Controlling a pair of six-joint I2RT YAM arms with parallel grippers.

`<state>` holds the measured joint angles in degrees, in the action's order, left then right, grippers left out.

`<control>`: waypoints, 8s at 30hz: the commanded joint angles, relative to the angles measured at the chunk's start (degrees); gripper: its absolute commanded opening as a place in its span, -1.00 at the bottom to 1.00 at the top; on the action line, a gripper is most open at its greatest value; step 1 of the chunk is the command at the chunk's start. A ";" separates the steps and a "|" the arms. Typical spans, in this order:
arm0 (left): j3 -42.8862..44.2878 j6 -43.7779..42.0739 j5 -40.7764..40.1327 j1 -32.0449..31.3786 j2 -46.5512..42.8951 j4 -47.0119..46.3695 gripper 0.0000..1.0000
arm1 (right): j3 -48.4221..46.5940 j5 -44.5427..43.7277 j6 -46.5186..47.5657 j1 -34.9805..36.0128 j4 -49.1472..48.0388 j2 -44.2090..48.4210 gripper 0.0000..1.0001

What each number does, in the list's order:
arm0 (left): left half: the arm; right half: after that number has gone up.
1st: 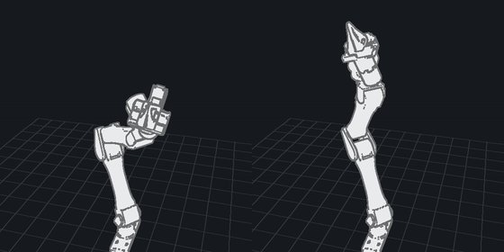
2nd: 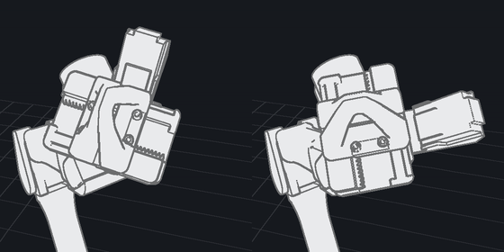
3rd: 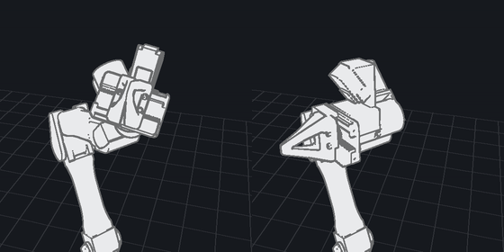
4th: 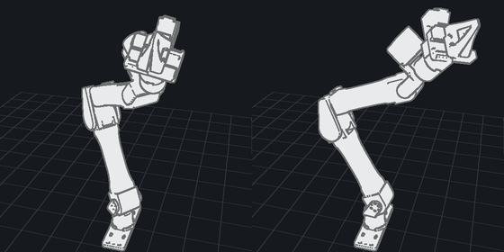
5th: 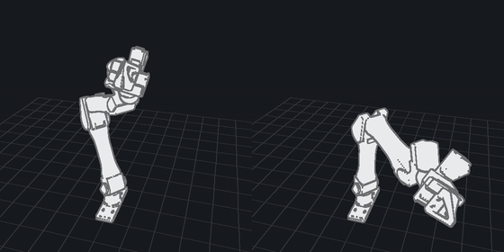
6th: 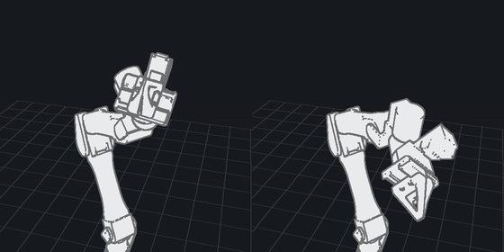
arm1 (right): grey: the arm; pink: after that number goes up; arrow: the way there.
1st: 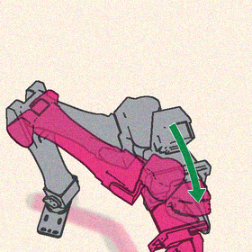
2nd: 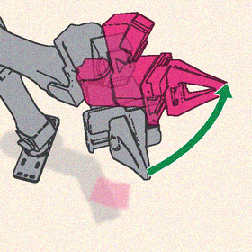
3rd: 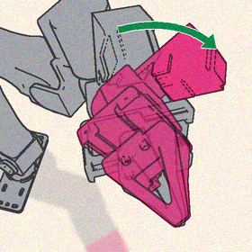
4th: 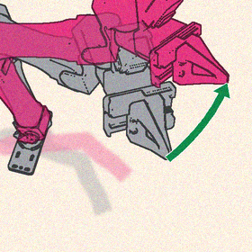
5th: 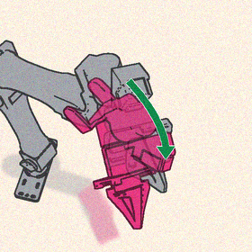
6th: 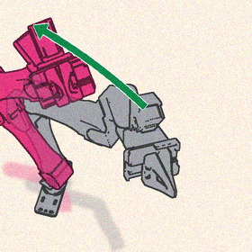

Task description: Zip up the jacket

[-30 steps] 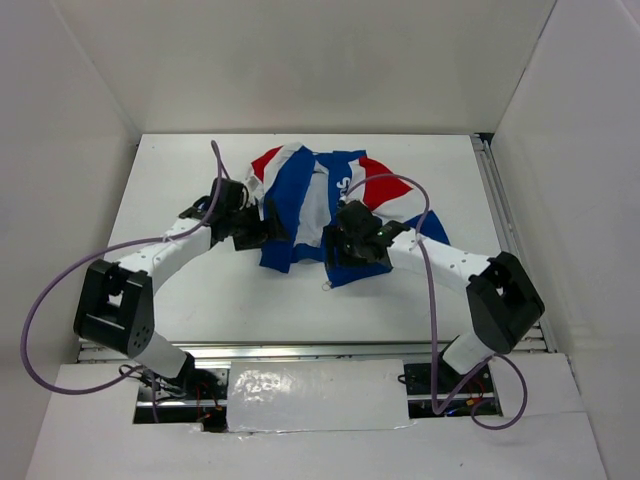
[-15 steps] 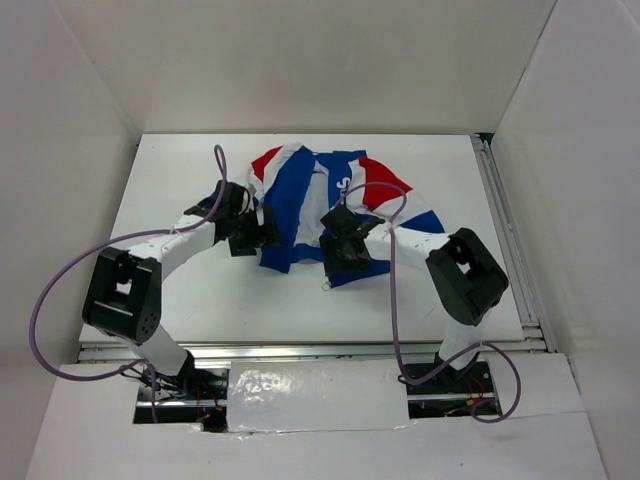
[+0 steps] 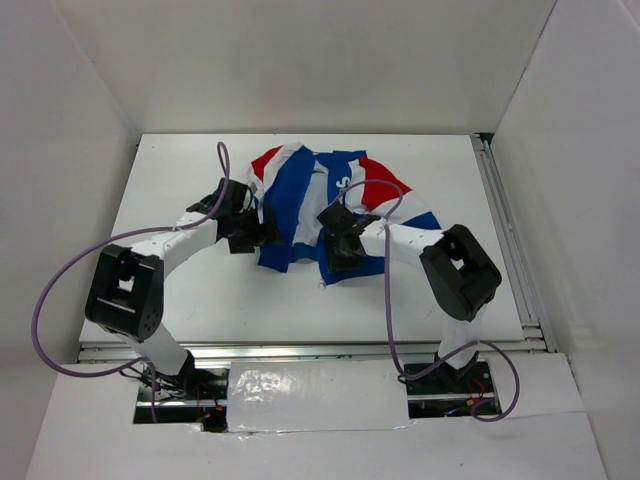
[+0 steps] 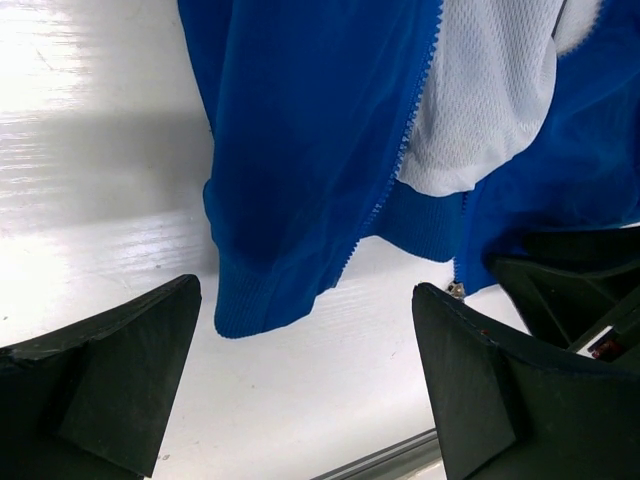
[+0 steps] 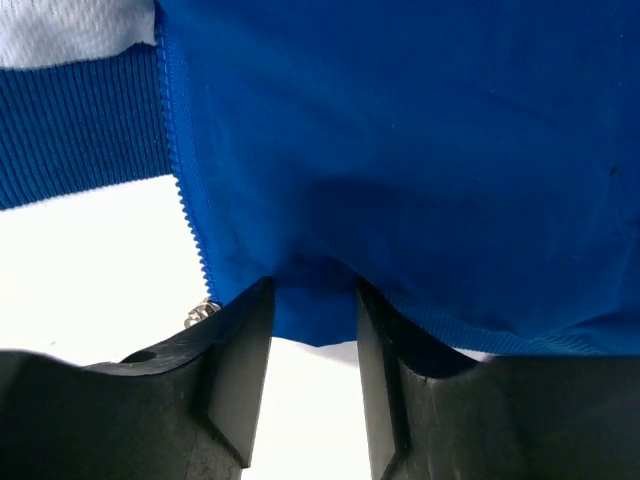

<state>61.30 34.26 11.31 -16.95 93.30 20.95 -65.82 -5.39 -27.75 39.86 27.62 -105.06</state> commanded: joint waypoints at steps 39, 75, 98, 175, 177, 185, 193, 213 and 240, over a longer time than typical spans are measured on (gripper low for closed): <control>-4.87 -1.04 1.96 -0.98 -8.92 -2.93 0.98 | 0.16 -8.25 -15.85 4.70 4.03 -2.87 0.89; -3.82 0.36 -3.04 -2.21 -3.83 1.80 0.99 | 19.76 20.69 1.99 -3.99 -22.79 22.61 -1.00; 3.74 3.18 -15.87 -5.10 12.34 10.42 0.35 | 21.17 24.19 3.40 -10.67 -20.67 24.28 -1.00; -19.46 4.06 9.25 -14.51 -14.90 -1.00 -1.00 | 11.77 17.86 -2.23 0.75 -32.71 4.95 -1.00; -18.94 3.53 9.87 -14.52 -14.55 -2.14 -1.00 | 12.29 18.39 -1.17 1.01 -32.98 5.82 -1.00; -20.51 1.33 13.47 -15.74 -21.38 -11.96 -1.00 | 22.65 26.81 0.77 -0.74 -37.10 22.50 -1.00; -27.36 2.04 20.23 -16.89 -35.19 -35.95 -1.00 | 40.32 35.52 -0.29 -3.91 -59.29 41.59 -1.00; -29.30 2.04 11.64 -17.50 -41.09 -30.27 -1.00 | 30.04 5.03 -6.25 8.57 -10.32 37.64 -0.83; -13.31 2.39 14.00 -11.35 -3.91 -35.71 -1.00 | 36.07 12.22 11.13 -3.74 -56.43 34.97 -0.72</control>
<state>48.38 37.54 22.09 -28.27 89.23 -11.25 -36.07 1.06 -23.83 33.36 -10.87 -79.85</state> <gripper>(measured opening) 0.041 0.125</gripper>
